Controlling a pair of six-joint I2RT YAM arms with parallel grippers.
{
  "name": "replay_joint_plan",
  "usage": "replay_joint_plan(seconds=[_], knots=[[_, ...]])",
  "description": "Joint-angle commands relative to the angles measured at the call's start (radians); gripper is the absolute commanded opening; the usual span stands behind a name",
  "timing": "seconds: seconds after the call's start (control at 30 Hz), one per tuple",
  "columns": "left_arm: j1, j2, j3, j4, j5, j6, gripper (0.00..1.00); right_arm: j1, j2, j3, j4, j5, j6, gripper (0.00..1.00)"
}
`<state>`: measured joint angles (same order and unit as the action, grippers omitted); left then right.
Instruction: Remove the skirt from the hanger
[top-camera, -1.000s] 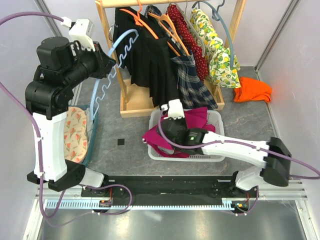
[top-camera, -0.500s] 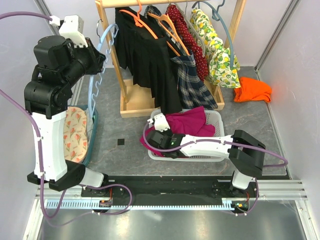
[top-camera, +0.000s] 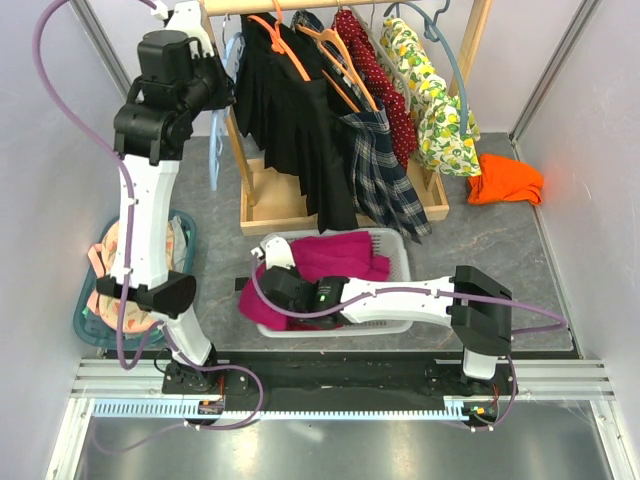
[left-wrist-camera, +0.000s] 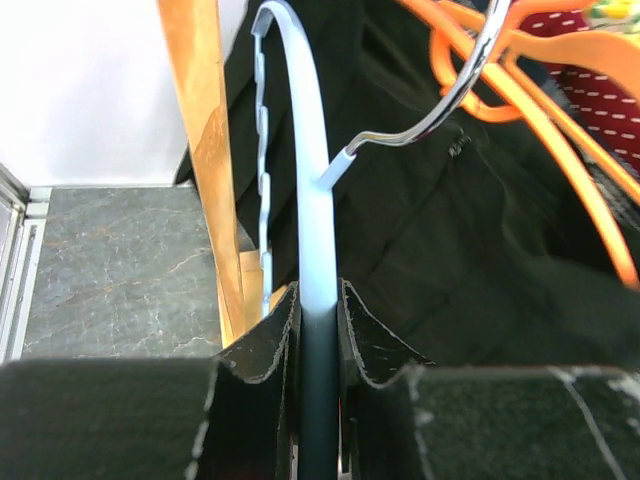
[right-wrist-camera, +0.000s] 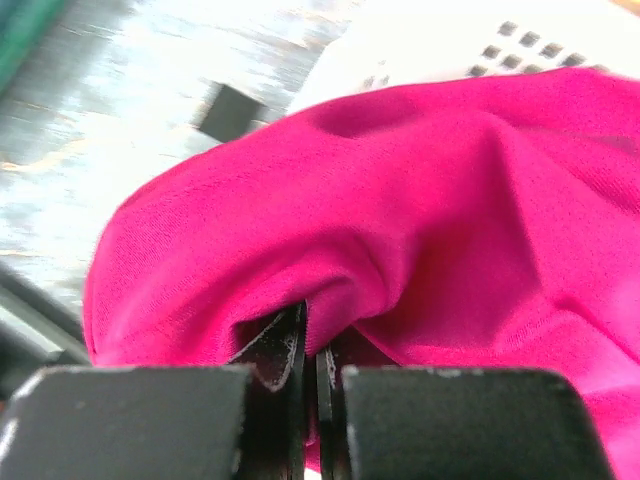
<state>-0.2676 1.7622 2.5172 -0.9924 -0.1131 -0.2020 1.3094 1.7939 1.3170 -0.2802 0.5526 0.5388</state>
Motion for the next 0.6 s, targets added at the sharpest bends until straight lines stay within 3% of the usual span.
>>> replay_joint_plan(seconds=[0.0, 0.27, 0.57], knots=[[0.004, 0.028, 0.089, 0.101, -0.042, -0.027, 0.02, -0.002, -0.002, 0.090, 0.010, 0.012, -0.005, 0.00], [0.011, 0.052, 0.129, 0.124, -0.027, -0.040, 0.02, -0.090, -0.237, -0.166, 0.018, 0.040, 0.035, 0.00], [0.022, 0.060, 0.129, 0.172, -0.003, -0.046, 0.02, -0.105, -0.264, -0.301, 0.049, 0.018, 0.078, 0.00]])
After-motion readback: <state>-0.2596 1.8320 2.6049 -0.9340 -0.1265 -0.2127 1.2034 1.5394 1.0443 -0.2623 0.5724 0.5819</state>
